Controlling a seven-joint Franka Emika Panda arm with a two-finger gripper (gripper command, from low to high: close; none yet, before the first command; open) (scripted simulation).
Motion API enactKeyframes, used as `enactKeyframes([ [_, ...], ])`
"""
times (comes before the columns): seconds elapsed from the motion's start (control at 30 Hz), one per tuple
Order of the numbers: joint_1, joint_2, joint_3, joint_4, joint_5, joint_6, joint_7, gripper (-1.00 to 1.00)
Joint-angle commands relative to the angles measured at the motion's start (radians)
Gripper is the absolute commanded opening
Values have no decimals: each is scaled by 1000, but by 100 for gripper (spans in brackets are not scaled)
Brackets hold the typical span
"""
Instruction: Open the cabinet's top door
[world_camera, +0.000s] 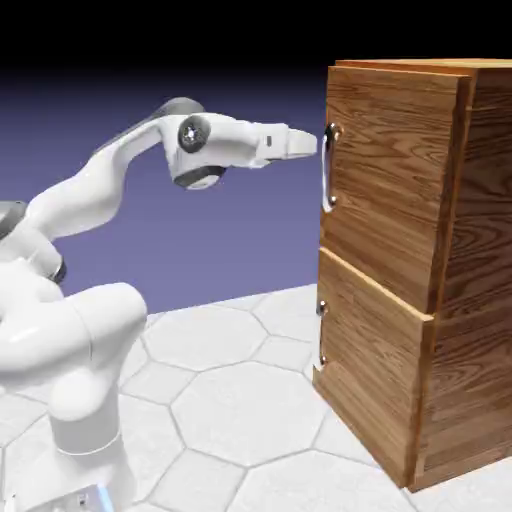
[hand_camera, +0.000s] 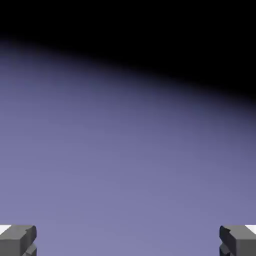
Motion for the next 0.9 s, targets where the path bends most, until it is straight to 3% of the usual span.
enactKeyframes([
  [0.0, 5, 19, -1, -36, 8, 39, 25, 0],
  [0.17, -10, 53, 68, -215, -28, 239, 173, 0],
  [0.37, -189, 53, 112, -99, 80, 181, 176, 0],
  [0.4, -189, 53, 112, -99, 80, 181, 176, -100],
  [0.87, -134, 52, -190, -416, 28, -384, -72, -100],
])
